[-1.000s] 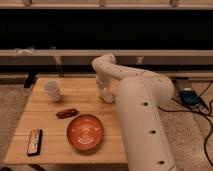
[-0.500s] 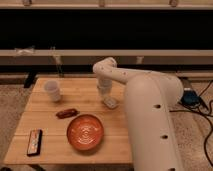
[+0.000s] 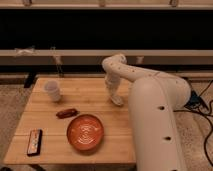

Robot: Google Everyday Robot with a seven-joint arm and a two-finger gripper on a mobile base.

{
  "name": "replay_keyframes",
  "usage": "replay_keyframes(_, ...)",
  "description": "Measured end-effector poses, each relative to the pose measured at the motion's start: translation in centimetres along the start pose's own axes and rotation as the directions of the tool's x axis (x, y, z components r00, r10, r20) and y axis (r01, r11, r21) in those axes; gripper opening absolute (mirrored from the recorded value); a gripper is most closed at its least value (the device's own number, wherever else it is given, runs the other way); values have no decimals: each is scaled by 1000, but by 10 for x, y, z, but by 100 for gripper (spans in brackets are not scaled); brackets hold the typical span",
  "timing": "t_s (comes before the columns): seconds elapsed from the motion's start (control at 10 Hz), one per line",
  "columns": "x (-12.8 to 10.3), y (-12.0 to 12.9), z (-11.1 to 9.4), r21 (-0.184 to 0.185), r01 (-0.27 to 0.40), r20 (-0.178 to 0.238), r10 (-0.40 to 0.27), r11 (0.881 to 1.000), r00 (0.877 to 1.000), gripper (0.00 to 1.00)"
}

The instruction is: Wipe the white sponge on the table

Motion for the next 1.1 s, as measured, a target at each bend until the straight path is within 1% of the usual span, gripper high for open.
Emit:
replay_keyframes(0.2, 4, 5, -5, 8, -10, -14, 10, 1000, 1000, 68)
replay_keyframes(0.3, 10, 4, -10, 21, -3, -27, 4, 1000, 1000, 77)
replay_keyframes(0.4, 13, 2, -12, 34, 6, -32, -5, 999, 999, 80)
replay_keyframes(0.7, 22, -5, -22, 78, 54, -49, -50, 996, 998, 80)
replay_keyframes(0.8, 23, -6, -26, 96, 76, -51, -71, 992, 996, 80)
replay_keyframes(0.9, 24, -7, -30, 122, 92, -49, -87, 988, 995, 80)
replay_keyframes(1.0, 23, -8, -30, 139, 101, -43, -96, 985, 994, 80)
replay_keyframes(1.1, 23, -7, -32, 144, 104, -44, -98, 984, 994, 80)
